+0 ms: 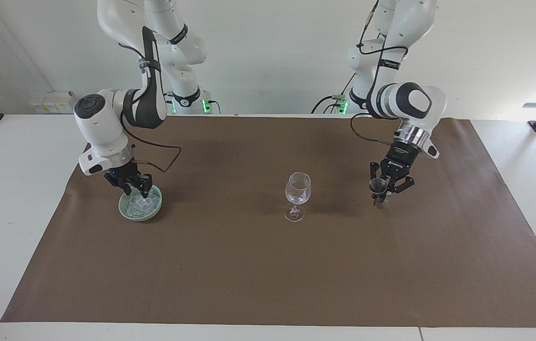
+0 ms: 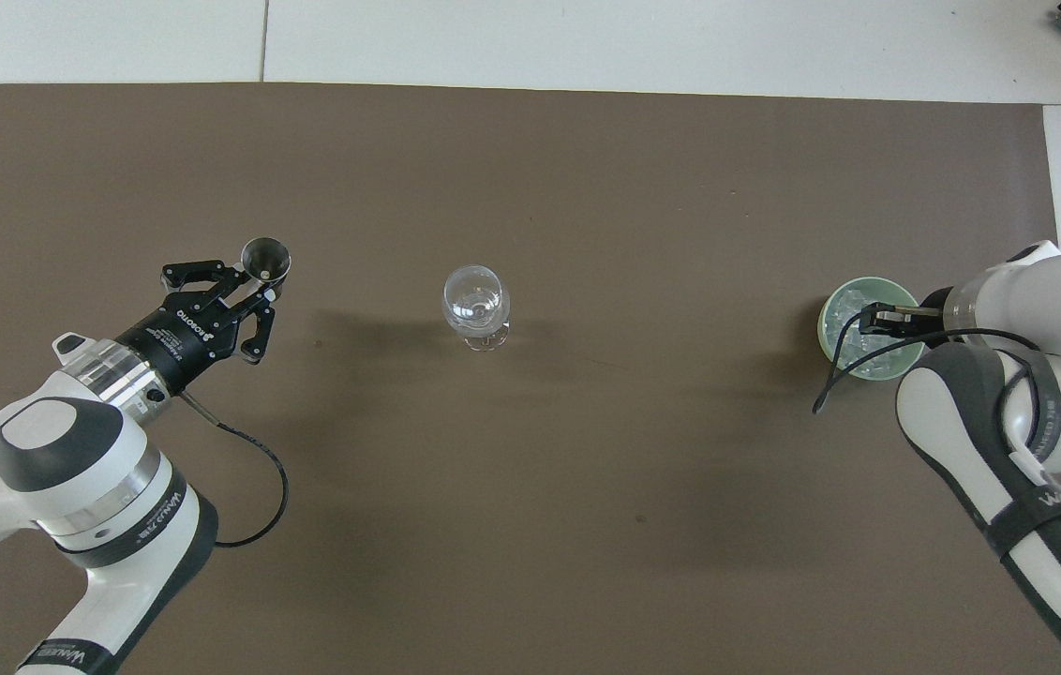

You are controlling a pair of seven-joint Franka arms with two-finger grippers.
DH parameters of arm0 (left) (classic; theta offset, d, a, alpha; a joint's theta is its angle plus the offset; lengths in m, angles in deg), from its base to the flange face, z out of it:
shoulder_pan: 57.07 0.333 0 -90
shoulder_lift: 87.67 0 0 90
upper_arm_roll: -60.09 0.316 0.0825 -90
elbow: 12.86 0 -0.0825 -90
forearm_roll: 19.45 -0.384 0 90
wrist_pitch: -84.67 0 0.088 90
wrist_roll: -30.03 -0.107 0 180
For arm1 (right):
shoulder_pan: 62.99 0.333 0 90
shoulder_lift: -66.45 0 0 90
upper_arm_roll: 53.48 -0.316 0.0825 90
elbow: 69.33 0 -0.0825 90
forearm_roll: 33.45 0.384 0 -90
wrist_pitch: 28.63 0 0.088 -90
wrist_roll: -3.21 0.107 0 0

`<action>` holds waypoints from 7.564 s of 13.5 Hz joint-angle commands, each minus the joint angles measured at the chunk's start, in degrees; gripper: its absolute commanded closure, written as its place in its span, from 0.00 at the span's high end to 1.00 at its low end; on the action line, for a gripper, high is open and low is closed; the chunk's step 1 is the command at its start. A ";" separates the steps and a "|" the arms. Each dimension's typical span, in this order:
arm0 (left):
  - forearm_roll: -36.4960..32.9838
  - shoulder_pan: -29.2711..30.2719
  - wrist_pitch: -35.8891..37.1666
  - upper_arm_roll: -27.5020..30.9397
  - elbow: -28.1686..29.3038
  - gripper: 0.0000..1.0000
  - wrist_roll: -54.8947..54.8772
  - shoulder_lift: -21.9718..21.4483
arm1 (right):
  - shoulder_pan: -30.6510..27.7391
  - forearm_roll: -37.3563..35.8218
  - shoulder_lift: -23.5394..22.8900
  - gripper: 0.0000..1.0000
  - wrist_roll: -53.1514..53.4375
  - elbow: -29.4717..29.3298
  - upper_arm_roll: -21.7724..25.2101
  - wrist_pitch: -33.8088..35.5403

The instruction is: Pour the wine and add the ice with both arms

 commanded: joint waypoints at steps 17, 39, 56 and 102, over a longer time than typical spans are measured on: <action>-13.79 19.04 25.12 0.76 7.18 0.00 0.74 5.58 | 0.02 0.72 -0.91 0.42 3.52 2.64 -0.24 -5.91; -13.87 21.06 25.47 1.55 0.84 0.00 -0.58 14.47 | 14.25 1.69 12.27 0.00 13.37 -4.12 -3.58 0.60; -25.71 22.03 24.59 2.08 -2.05 1.00 -1.64 15.17 | 25.95 7.14 0.94 0.00 25.57 -15.19 -11.40 -13.99; -111.00 -11.28 62.16 17.28 -33.32 1.00 -35.03 -8.09 | 11.04 4.15 12.18 1.00 28.58 -10.10 -12.55 17.71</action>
